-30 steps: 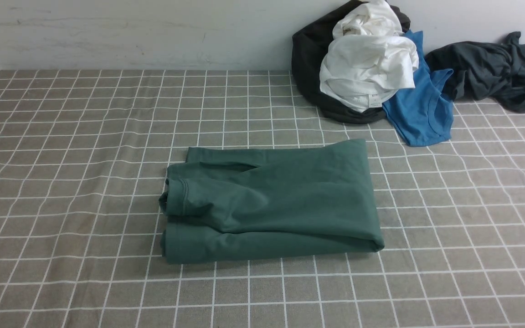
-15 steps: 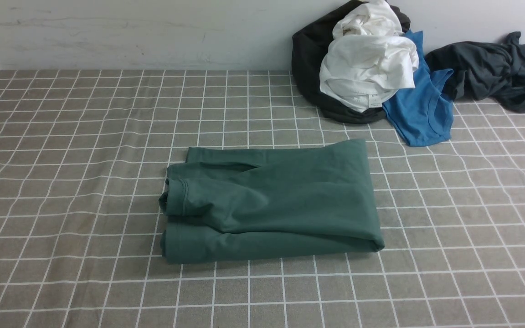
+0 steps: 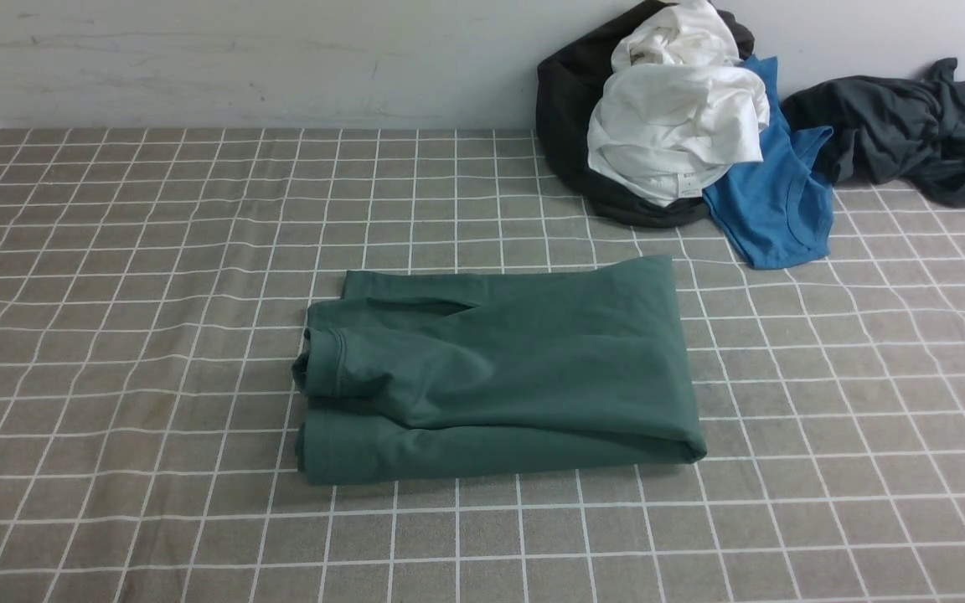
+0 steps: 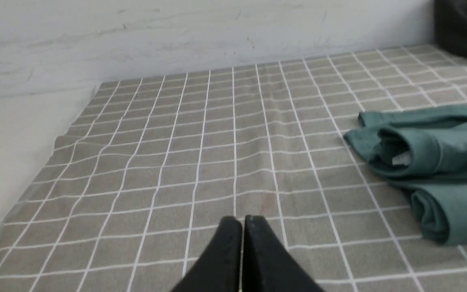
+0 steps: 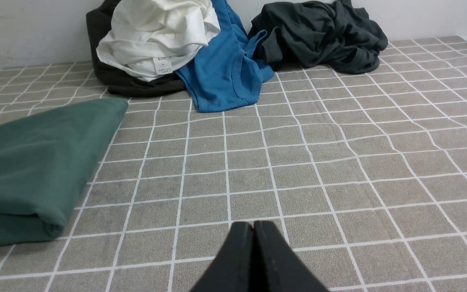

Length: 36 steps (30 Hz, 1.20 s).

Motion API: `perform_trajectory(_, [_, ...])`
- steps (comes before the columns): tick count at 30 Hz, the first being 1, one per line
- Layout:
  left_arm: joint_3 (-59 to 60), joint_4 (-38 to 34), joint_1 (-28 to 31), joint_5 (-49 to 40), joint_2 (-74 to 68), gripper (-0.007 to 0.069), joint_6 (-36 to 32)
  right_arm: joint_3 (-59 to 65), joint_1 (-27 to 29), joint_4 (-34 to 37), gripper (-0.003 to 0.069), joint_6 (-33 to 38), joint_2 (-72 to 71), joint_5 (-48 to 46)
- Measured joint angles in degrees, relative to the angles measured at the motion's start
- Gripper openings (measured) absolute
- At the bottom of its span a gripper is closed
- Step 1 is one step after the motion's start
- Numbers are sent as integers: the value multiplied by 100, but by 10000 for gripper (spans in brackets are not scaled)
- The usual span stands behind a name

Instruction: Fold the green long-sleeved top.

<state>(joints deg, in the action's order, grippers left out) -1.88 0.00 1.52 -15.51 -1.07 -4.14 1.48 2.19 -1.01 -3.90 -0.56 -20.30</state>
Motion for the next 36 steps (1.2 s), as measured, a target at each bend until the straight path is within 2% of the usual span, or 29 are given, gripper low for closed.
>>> perform_trajectory(7, [339,-232,37,-441,165,-8,-134,-4,0,0,-14,0,0,-6])
perform_trajectory(36, [339,-323,37,-449,165,-7,-75,-6,0,0,-14,0,0,-23])
